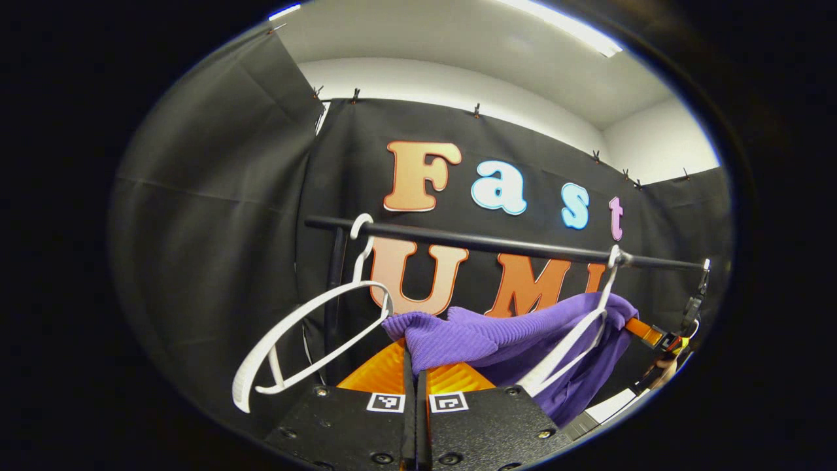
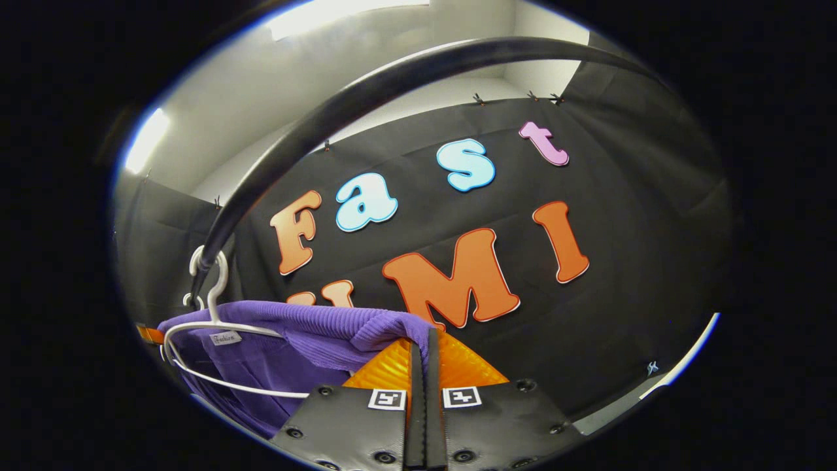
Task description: Grasp the clothes on the hanger with both hands and then place them into the laundry hamper below.
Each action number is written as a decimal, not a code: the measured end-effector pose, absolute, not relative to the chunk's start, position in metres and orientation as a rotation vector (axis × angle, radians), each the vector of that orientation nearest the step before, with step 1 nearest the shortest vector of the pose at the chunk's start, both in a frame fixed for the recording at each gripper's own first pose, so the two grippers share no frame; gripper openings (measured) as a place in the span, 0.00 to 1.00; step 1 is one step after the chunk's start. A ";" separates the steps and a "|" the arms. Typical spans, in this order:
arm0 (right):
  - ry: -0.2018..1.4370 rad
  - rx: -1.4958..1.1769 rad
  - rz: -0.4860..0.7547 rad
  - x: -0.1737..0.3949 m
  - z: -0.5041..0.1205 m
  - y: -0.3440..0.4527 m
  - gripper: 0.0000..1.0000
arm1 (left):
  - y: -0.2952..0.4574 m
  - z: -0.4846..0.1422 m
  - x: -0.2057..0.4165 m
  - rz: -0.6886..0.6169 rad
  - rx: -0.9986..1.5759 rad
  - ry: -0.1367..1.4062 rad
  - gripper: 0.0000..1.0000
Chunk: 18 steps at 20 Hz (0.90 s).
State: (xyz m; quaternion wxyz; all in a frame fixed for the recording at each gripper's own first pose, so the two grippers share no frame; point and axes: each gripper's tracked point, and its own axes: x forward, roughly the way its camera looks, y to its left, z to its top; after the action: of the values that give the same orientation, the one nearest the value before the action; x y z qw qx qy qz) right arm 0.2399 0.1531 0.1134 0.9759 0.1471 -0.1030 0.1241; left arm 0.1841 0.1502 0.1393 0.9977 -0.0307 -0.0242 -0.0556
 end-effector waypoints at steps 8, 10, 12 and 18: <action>-0.182 0.281 0.189 0.272 0.100 0.143 0.07 | 0.142 0.084 0.211 -0.149 -0.073 0.042 0.00; -0.154 0.283 0.167 0.279 0.083 0.140 0.07 | 0.138 0.070 0.216 -0.153 -0.076 0.060 0.00; -0.130 0.290 0.152 0.281 0.066 0.136 0.07 | 0.138 0.054 0.219 -0.149 -0.068 0.077 0.00; -0.010 0.307 0.112 0.281 0.011 0.115 0.07 | 0.133 0.010 0.210 -0.151 -0.094 0.129 0.00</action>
State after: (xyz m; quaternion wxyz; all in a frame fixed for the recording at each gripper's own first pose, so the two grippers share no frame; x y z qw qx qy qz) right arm 0.2810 0.1155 0.0106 0.9867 0.1530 -0.0051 0.0555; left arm 0.2103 0.1333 0.0097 0.9940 -0.0468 0.0642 -0.0752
